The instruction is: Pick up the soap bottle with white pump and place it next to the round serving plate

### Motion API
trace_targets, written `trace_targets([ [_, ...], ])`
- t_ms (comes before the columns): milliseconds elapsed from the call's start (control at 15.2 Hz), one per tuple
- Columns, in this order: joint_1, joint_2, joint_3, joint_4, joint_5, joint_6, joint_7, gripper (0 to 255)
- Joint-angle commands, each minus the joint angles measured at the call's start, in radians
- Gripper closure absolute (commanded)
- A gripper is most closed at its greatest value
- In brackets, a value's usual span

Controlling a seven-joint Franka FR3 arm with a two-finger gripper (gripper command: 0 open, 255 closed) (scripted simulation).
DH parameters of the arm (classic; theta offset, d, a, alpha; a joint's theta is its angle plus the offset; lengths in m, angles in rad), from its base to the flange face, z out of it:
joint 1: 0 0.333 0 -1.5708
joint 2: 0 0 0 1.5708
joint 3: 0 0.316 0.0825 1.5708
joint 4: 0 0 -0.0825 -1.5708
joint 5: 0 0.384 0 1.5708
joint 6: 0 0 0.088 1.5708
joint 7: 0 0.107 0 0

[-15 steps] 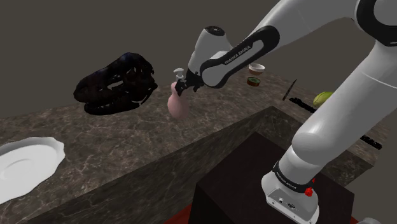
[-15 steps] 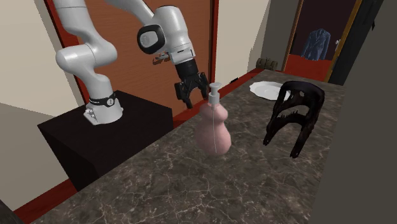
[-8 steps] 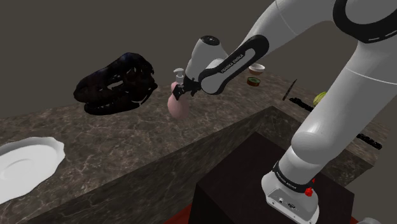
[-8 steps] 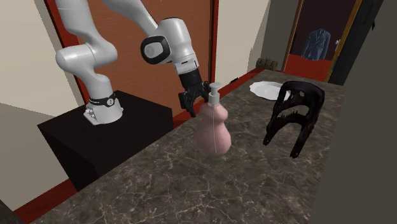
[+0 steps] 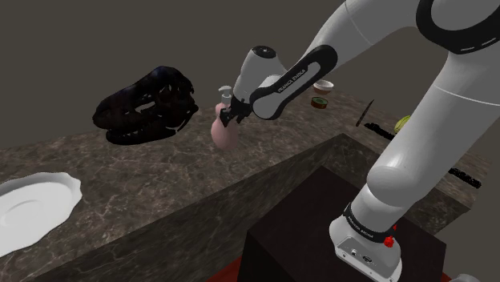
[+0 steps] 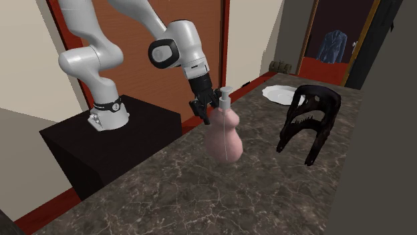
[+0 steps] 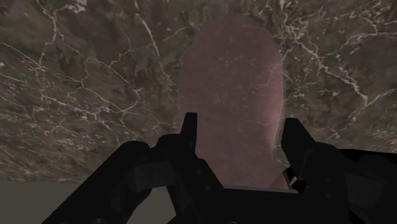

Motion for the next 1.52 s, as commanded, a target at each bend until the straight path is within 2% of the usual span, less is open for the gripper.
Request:
trace_targets([
  [0,0.000,0.000,0.000,0.000,0.000,0.000,0.000,255],
  [528,0.000,0.000,0.000,0.000,0.000,0.000,0.000,255],
  [990,0.007,-0.077,0.008,0.020,0.107,-0.090,-0.089,255],
  [1452,0.020,-0.142,0.002,0.053,0.175,-0.184,-0.146,255],
])
